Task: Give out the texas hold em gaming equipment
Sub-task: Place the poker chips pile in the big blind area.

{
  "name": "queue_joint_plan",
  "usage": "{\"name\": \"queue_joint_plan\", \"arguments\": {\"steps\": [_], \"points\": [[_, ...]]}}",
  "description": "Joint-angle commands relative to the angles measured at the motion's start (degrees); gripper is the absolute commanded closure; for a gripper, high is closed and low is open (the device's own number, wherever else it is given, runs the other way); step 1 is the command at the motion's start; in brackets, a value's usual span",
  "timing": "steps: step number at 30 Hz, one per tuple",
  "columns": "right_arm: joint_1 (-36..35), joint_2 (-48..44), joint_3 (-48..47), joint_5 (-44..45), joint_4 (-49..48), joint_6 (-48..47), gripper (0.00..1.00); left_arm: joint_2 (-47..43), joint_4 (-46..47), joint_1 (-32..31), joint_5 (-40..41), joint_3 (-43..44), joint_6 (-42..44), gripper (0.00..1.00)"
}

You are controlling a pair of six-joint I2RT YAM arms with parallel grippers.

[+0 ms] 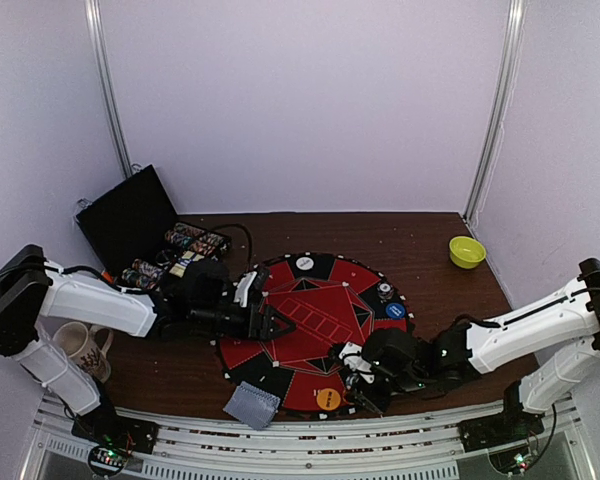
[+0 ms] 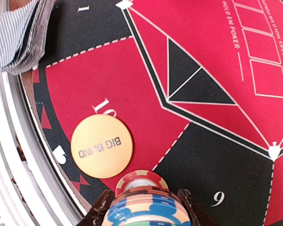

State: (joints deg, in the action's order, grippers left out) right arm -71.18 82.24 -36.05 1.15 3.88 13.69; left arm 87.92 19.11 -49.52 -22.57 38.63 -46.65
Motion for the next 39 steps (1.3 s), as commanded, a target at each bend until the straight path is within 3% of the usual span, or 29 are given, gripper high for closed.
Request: {"name": "queue_joint_plan", "arguments": {"steps": [1, 31, 39], "points": [[-0.93, 1.33, -0.31, 1.09, 0.68, 1.16, 0.88, -1.68, -2.99, 0.56, 2.06, 0.3, 3.04, 0.3], [-1.07, 4.74, -2.74, 0.84, 1.56, -0.86, 0.79, -2.23, -4.5, 0.91, 2.44, 0.39, 3.91, 0.3], [-1.07, 5.05, -3.01, 2.24, 2.74, 0.05, 0.58, -2.51, -4.86, 1.0, 2.68, 0.48, 4.08, 0.3]]}}
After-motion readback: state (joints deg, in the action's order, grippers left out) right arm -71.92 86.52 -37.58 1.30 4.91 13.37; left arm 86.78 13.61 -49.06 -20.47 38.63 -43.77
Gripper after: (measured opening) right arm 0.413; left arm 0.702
